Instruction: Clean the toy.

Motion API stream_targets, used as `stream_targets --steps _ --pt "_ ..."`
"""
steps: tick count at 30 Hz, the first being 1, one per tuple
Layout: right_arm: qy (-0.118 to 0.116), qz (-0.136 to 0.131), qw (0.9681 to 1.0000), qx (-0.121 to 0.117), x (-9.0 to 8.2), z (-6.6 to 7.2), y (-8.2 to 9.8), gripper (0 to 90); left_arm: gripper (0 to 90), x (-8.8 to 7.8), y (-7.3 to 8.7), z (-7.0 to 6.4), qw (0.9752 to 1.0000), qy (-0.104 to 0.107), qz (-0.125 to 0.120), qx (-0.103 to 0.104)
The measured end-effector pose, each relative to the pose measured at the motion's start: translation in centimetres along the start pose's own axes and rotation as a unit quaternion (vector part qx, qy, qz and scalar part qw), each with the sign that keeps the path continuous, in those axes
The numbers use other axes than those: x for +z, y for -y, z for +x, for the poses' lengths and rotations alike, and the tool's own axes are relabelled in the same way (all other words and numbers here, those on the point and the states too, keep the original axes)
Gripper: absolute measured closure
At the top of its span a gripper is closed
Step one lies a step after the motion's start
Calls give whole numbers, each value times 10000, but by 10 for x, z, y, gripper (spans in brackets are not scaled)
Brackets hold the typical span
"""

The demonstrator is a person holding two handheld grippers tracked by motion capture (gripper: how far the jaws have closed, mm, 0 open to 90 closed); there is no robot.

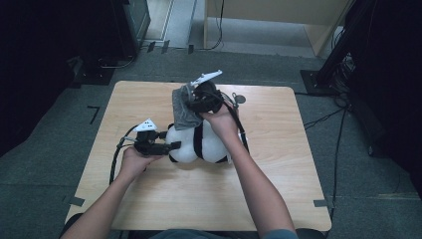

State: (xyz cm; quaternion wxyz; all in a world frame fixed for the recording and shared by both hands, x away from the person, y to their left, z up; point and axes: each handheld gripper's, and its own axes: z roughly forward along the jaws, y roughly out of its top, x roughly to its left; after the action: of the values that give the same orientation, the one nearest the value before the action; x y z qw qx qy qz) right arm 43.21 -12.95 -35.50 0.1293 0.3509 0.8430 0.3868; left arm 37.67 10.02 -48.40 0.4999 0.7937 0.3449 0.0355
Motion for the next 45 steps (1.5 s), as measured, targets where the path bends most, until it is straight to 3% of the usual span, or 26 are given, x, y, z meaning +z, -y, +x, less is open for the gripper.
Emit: stream_targets --steps 5,9,11,17,24,34,45 --pt "-242 336 9991 -26 35 13 3 691 282 -1 -1 0 10000 -4 49 3" --pt "-78 654 9976 -217 50 19 9 689 284 -1 0 0 10000 -19 73 -33" --pt "-55 726 9972 -195 51 16 10 687 286 0 -1 -1 10000 -45 59 -26" --pt "38 906 9957 -174 44 7 13 683 300 -1 -2 -1 9999 -76 131 -58" --pt "124 1073 9941 -70 28 -15 24 670 299 0 -2 -1 9999 -72 97 -46" --pt "268 752 9962 352 -4 -46 44 719 299 -1 -2 -1 9999 -85 76 -31" --pt "460 644 9950 614 -31 -68 63 736 299 -1 -1 0 9999 -97 53 -38"
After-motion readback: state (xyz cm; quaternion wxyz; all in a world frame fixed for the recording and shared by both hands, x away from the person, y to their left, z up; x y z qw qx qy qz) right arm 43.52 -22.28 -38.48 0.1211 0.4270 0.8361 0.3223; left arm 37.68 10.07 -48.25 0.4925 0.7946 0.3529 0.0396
